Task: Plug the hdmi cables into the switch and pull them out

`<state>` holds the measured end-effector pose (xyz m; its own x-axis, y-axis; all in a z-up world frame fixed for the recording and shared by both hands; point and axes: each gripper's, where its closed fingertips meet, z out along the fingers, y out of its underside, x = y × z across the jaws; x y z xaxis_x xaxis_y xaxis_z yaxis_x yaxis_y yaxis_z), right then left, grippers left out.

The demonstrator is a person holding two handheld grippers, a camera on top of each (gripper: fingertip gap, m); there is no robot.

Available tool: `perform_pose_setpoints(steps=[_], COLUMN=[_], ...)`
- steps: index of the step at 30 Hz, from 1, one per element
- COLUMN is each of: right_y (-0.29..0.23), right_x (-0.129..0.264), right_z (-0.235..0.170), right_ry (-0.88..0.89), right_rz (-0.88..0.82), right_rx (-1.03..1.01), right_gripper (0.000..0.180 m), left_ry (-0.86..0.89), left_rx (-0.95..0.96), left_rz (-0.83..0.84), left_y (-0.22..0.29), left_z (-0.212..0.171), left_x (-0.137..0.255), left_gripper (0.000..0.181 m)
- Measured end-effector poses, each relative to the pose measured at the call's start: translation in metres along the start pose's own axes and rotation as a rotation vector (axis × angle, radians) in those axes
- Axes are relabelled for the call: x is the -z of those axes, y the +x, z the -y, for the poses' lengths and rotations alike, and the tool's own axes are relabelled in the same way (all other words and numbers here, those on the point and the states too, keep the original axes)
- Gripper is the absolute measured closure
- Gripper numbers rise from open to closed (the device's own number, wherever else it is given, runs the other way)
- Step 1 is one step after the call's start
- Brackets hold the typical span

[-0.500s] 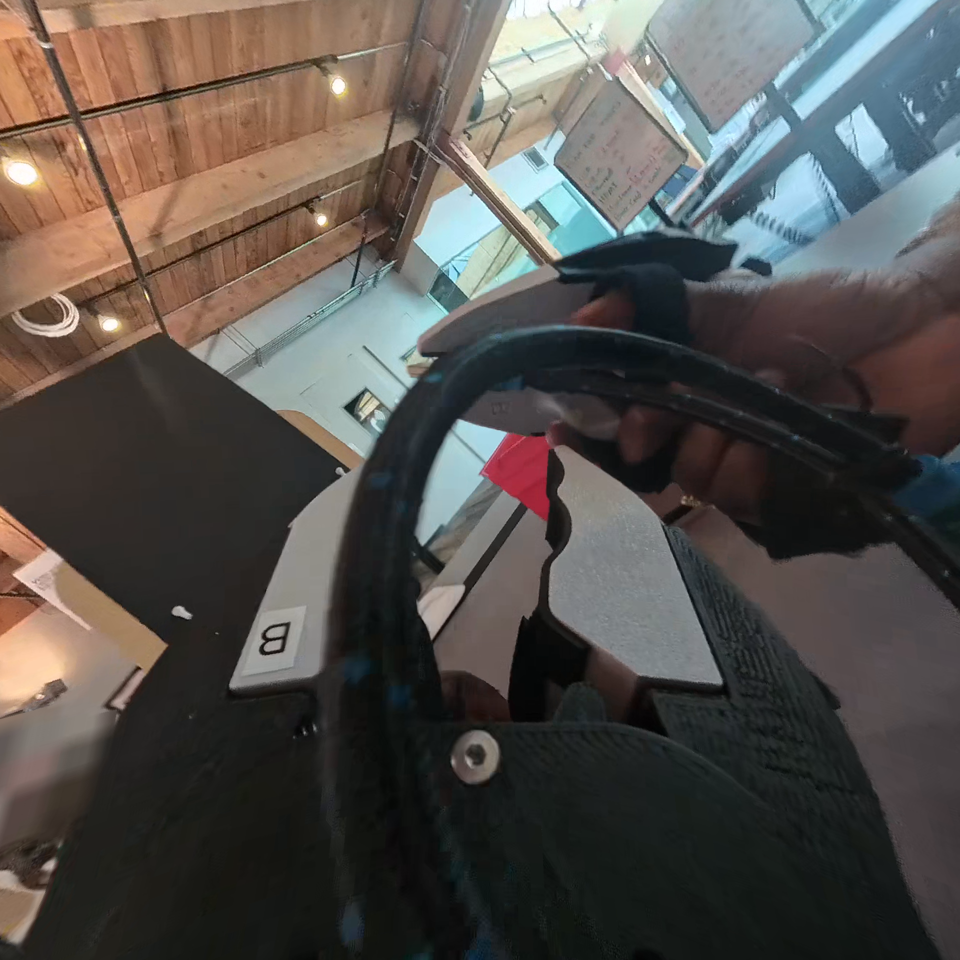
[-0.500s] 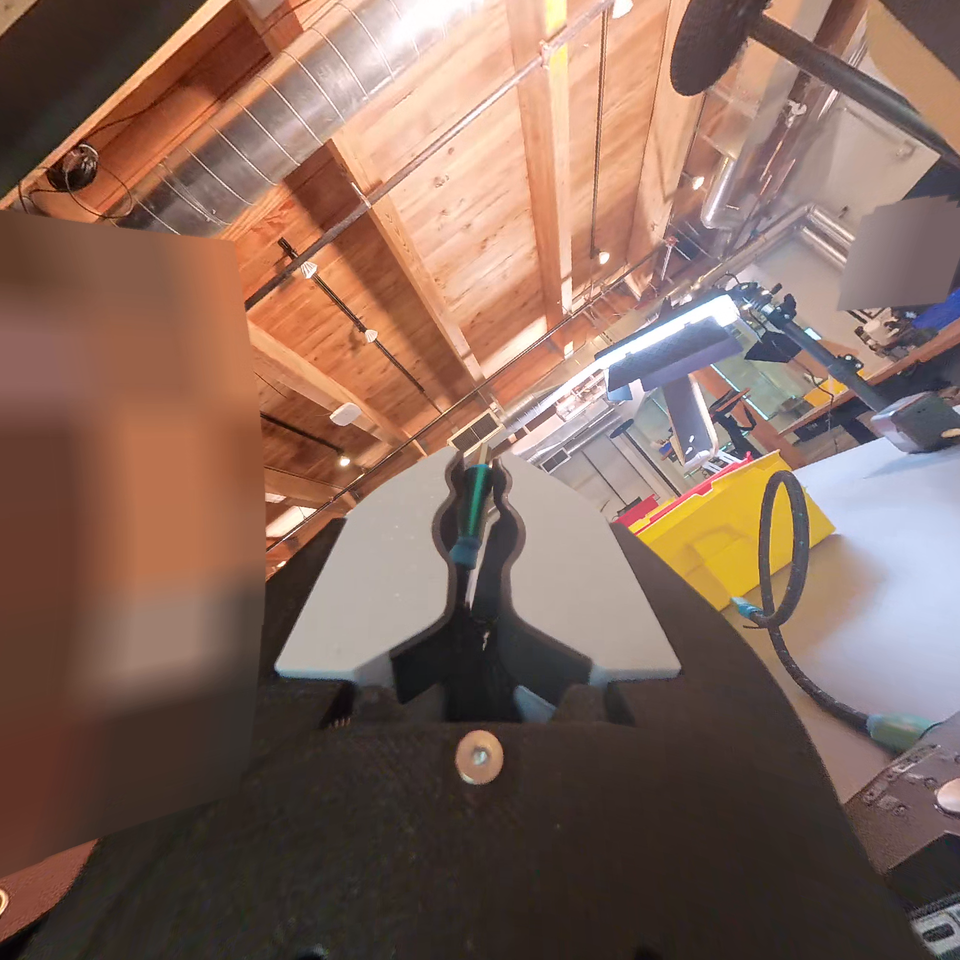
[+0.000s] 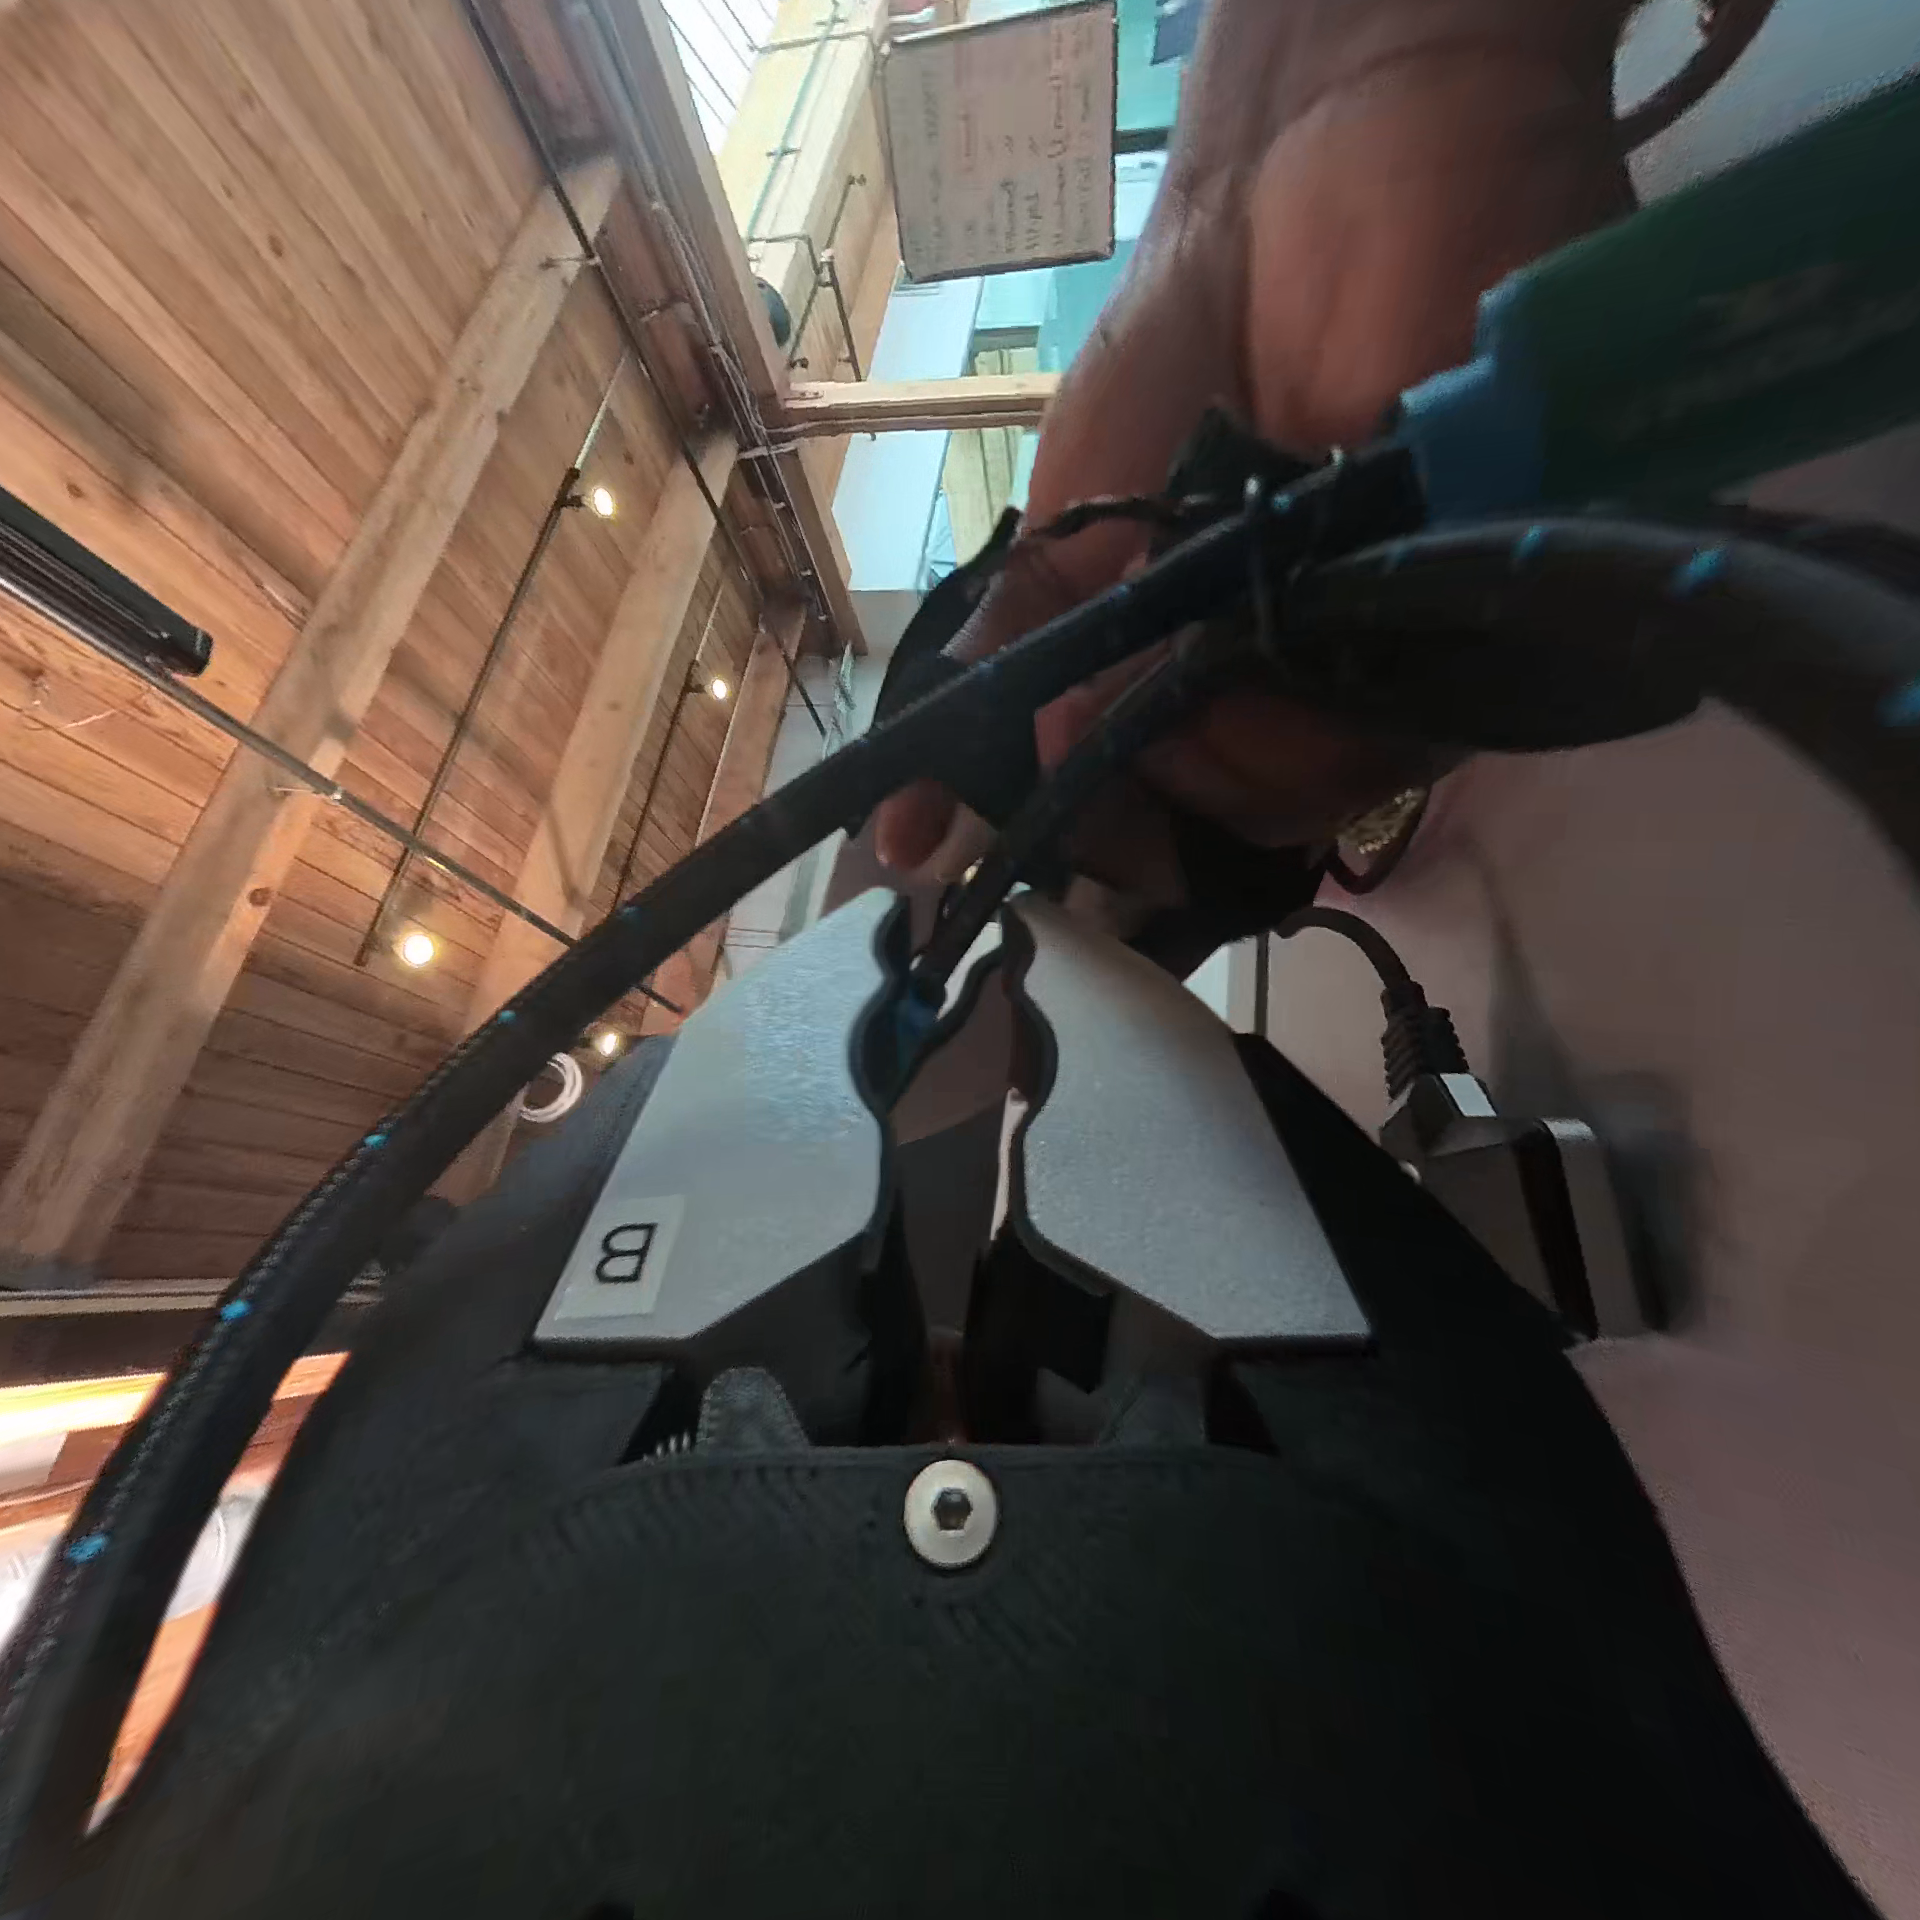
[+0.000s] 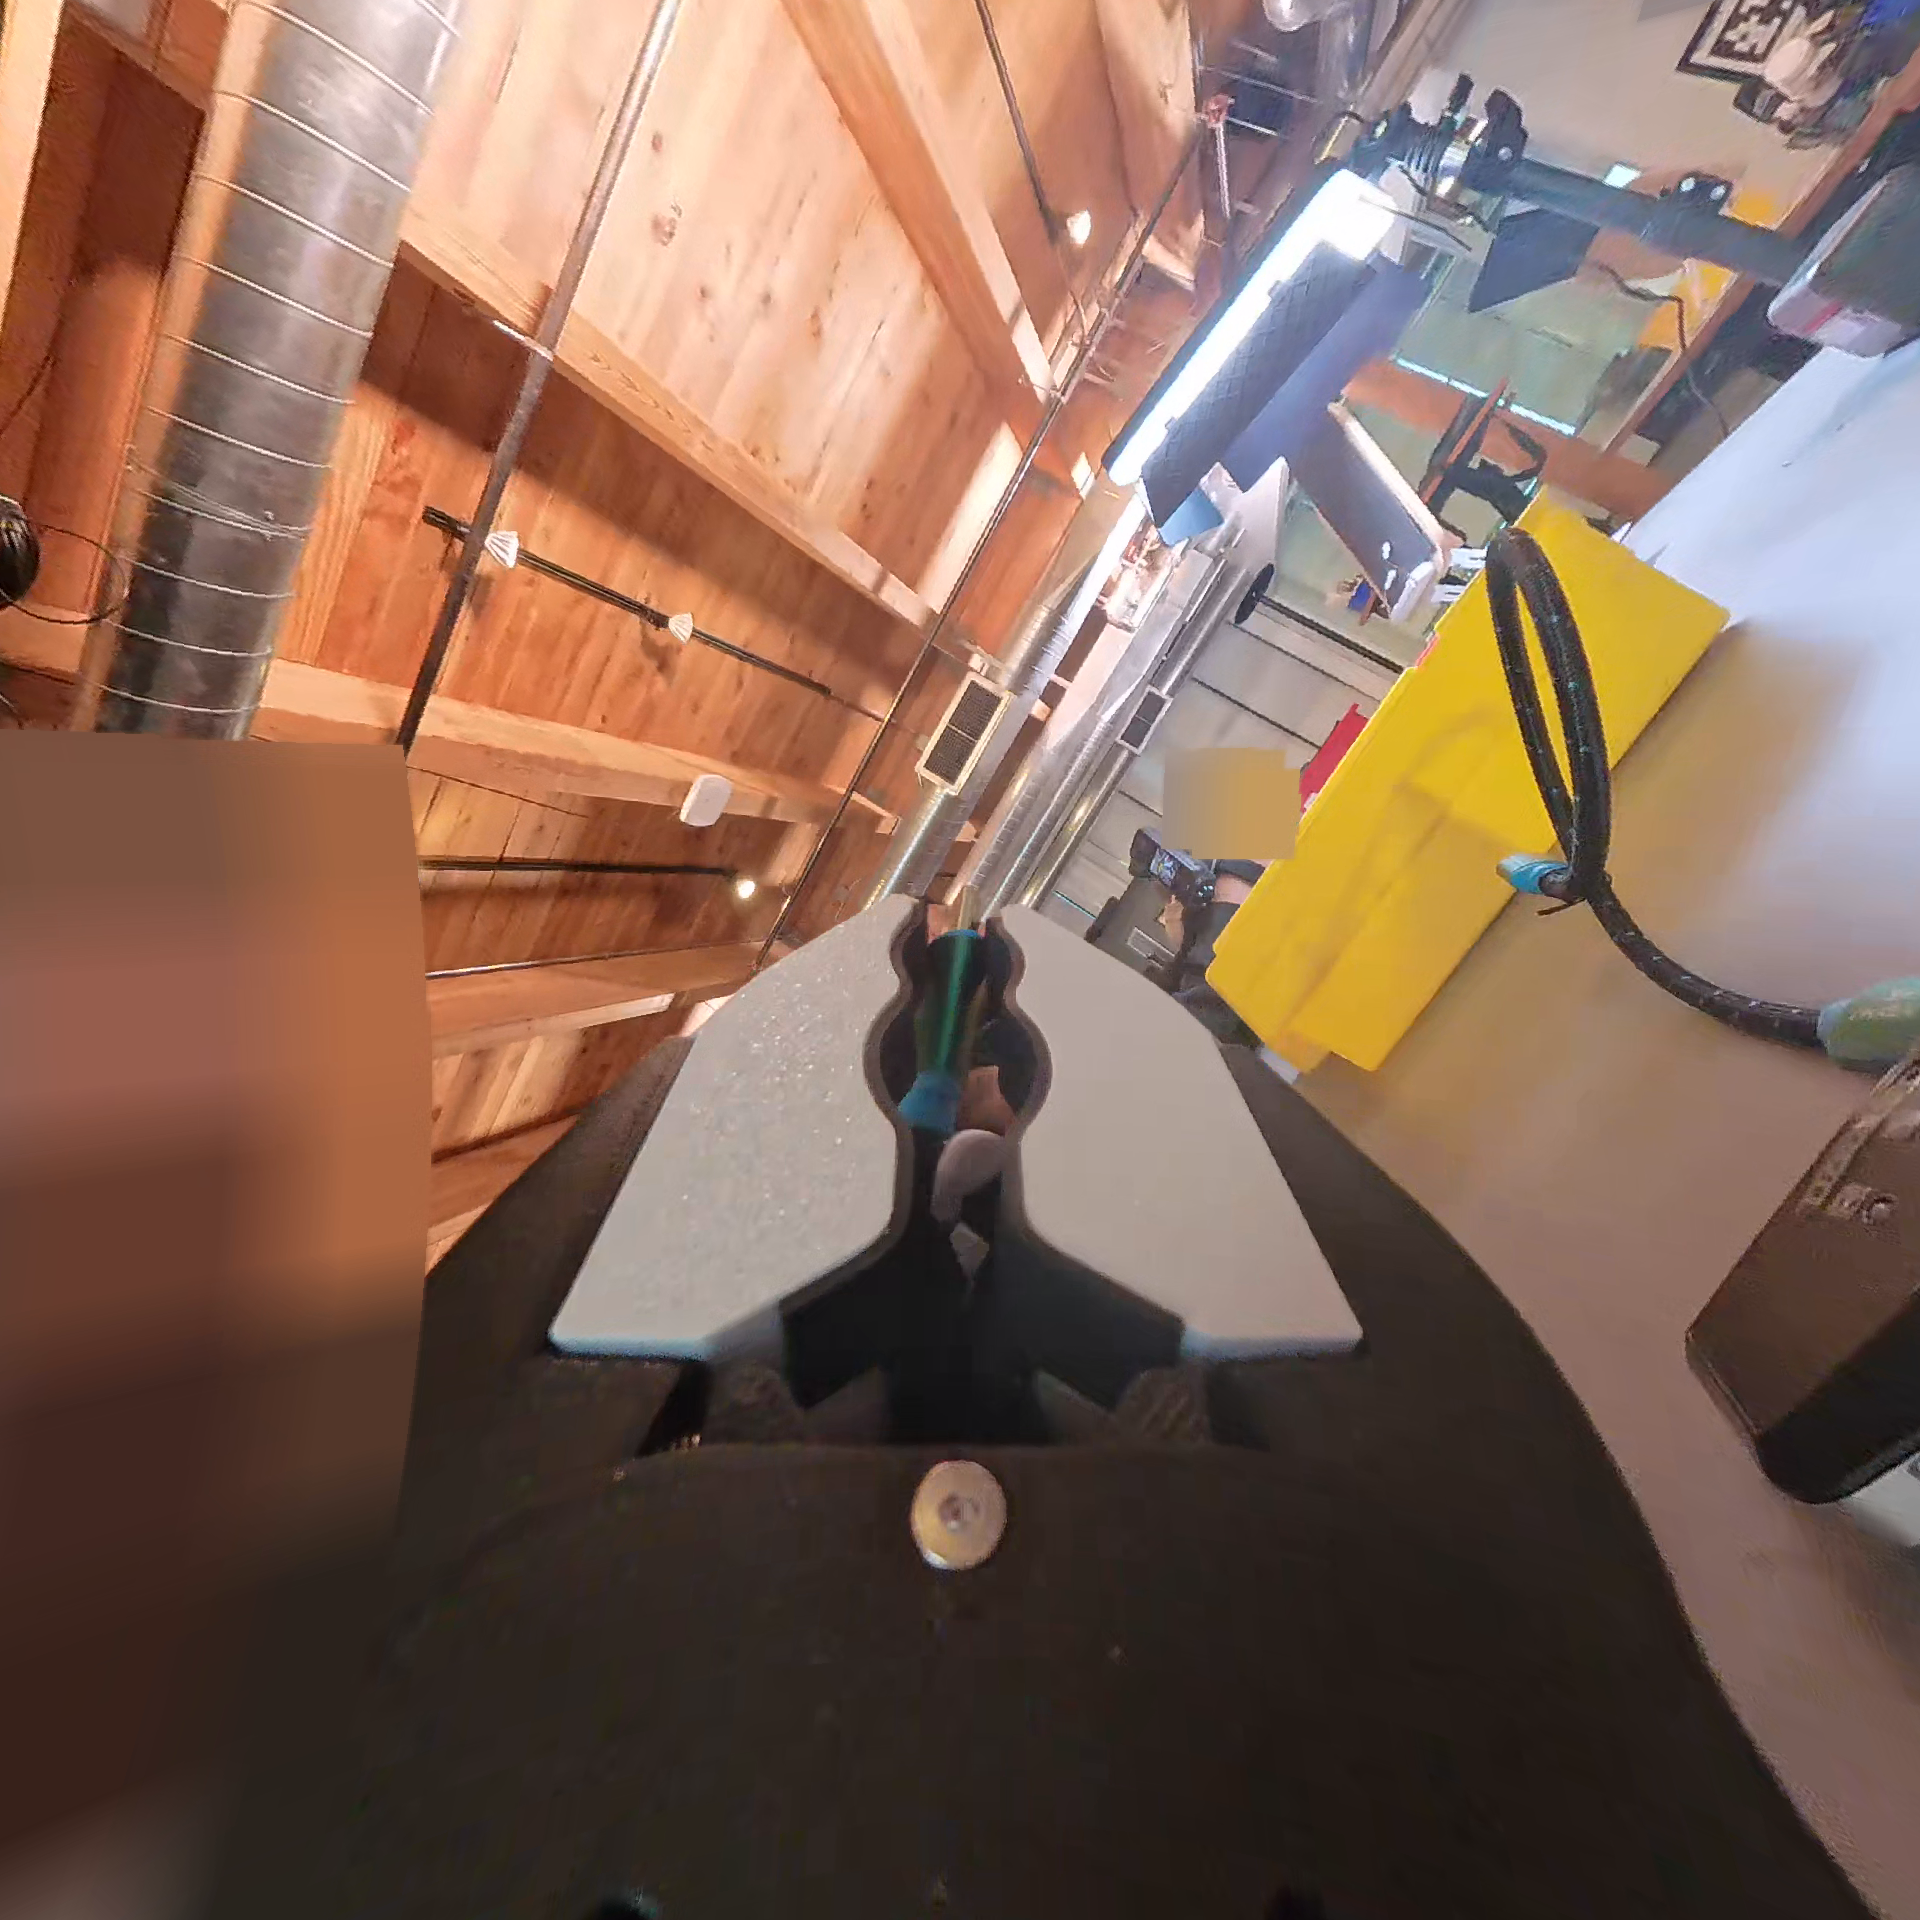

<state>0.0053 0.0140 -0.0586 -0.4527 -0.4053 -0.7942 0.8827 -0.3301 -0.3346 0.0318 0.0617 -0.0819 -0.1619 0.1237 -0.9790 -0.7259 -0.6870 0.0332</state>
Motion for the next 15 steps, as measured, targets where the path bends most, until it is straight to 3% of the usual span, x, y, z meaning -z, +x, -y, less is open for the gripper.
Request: perform_pose_setpoints(steps=[3,5,8,11,15], right_y=[-0.002,-0.003,-0.010,-0.028,-0.045], right_x=[-0.001,-0.001,-0.001,-0.004,-0.007], right_z=[0.000,0.000,-0.002,-0.015,-0.041], right_ry=[-0.020,-0.025,-0.073,-0.223,-0.383], right_rz=[-0.008,-0.009,0.025,0.137,0.216], right_rx=[0.016,0.032,0.082,0.185,0.343], right_gripper=[0.169,0.169,0.162,0.152,0.142], left_ry=[0.006,0.051,0.213,0.515,0.796], left_rx=[0.029,0.162,0.640,1.149,1.369], left_rz=[0.003,0.006,-0.001,-0.019,-0.086], left_y=[-0.002,-0.010,-0.037,-0.080,-0.102], left_z=[0.000,0.004,0.005,-0.007,-0.012], left_x=[0.001,0.004,0.014,0.042,0.072], left_gripper=[0.168,0.171,0.171,0.174,0.176])
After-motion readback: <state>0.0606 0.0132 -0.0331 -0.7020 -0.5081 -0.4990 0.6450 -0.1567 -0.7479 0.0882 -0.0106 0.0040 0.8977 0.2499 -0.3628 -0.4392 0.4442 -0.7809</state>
